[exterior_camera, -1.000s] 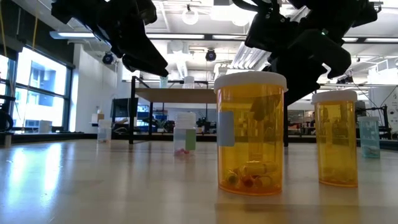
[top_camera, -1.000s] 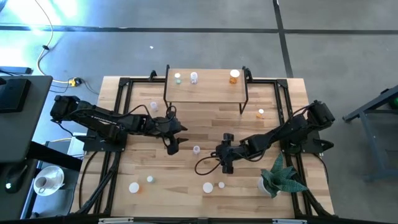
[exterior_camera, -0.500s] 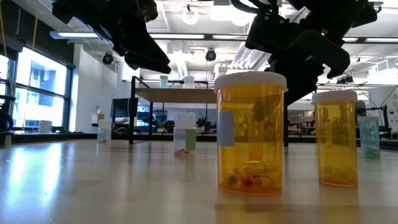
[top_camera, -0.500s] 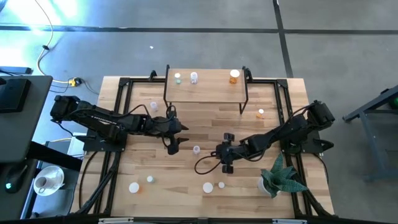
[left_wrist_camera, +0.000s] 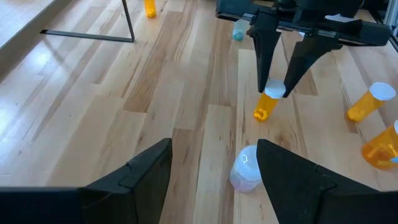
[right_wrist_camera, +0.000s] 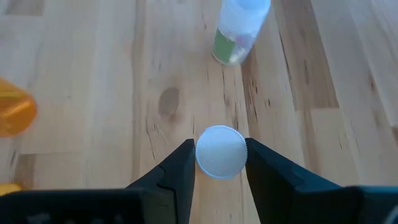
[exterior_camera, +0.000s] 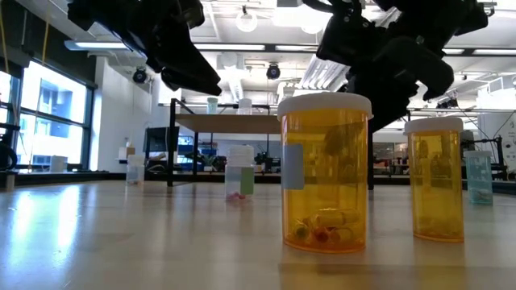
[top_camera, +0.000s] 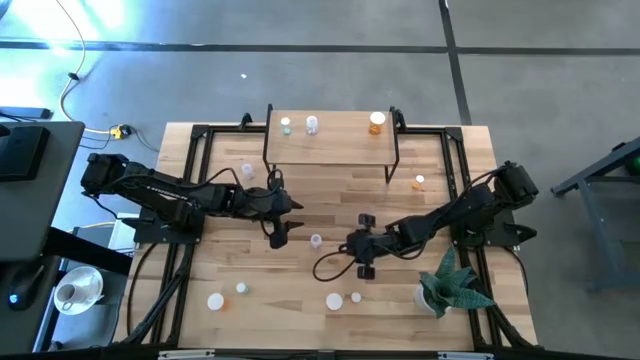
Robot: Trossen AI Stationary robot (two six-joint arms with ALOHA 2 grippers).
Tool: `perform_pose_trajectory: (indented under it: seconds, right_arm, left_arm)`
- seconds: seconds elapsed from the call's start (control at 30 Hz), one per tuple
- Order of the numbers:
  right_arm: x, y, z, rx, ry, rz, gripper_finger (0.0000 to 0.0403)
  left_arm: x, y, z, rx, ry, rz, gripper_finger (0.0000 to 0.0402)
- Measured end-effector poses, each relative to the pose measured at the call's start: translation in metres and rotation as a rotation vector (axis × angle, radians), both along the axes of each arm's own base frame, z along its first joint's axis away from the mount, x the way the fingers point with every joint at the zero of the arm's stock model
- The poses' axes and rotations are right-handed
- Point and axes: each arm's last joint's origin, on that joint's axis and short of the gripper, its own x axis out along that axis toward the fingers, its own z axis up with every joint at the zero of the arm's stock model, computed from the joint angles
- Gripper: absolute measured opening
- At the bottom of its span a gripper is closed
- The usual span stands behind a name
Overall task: Pick and place medicine bottles onto shelf by color
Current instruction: Put the top left small orange pill bottle on the shelf
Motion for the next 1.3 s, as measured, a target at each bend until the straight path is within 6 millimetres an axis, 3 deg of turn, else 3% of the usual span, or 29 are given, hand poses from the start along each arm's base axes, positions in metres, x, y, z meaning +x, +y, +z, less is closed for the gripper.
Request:
perform_pose_trajectory:
  seconds: [0.37, 0.6, 0.97, 1.3]
  right_arm:
    - [0.026, -0.018, 0.034, -0.041, -0.058, 0.029, 0.0118]
    - [0.045, -0.047, 0.080, -0.117, -0.027, 0.016, 0.0118]
    - [0.060, -0.109, 0.162, -0.233, -0.091, -0.037, 0.0118]
    - [0.049, -0.183, 0.206, -0.258, -0.151, -0.197, 0.0118]
  left_arm:
    - [0.000, 0.001, -0.001, -0.005, 0.005, 0.024, 0.0225]
    - [-0.003, 0.001, -0.004, -0.021, 0.044, 0.037, 0.0225]
    - [-0.003, 0.001, -0.005, -0.021, 0.049, 0.037, 0.0225]
    - [-0.004, 0.001, -0.005, -0.021, 0.055, 0.038, 0.0225]
